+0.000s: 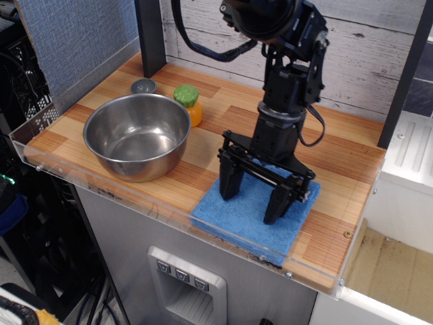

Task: Place the blue cloth from the back of the table to the front

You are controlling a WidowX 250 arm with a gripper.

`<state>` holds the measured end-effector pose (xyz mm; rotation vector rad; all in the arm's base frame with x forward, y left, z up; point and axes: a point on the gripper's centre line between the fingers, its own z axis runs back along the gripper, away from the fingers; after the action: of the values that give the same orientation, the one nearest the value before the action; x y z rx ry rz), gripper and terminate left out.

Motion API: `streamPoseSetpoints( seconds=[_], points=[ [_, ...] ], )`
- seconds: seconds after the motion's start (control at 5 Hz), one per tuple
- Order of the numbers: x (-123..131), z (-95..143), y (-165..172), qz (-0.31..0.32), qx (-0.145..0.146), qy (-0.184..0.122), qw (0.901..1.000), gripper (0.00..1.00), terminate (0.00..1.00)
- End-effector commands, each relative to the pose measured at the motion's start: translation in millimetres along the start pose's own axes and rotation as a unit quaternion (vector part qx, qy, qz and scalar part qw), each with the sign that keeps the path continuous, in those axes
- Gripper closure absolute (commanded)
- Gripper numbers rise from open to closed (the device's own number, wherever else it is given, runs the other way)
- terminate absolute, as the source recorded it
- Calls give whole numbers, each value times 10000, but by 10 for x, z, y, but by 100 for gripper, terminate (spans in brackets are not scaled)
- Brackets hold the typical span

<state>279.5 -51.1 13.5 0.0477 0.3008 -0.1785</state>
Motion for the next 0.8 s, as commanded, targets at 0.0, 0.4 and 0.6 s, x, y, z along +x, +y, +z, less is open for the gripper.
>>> streamPoseSetpoints(
  seconds=[0.0, 0.4, 0.6],
  points=[
    [194, 920, -73, -184, -11, -1793, 9836, 0, 0],
    [8, 1945, 148, 415, -184, -2865, 9570, 0, 0],
    [-115, 2045, 235, 622, -236, -2859, 9560, 0, 0]
  ],
)
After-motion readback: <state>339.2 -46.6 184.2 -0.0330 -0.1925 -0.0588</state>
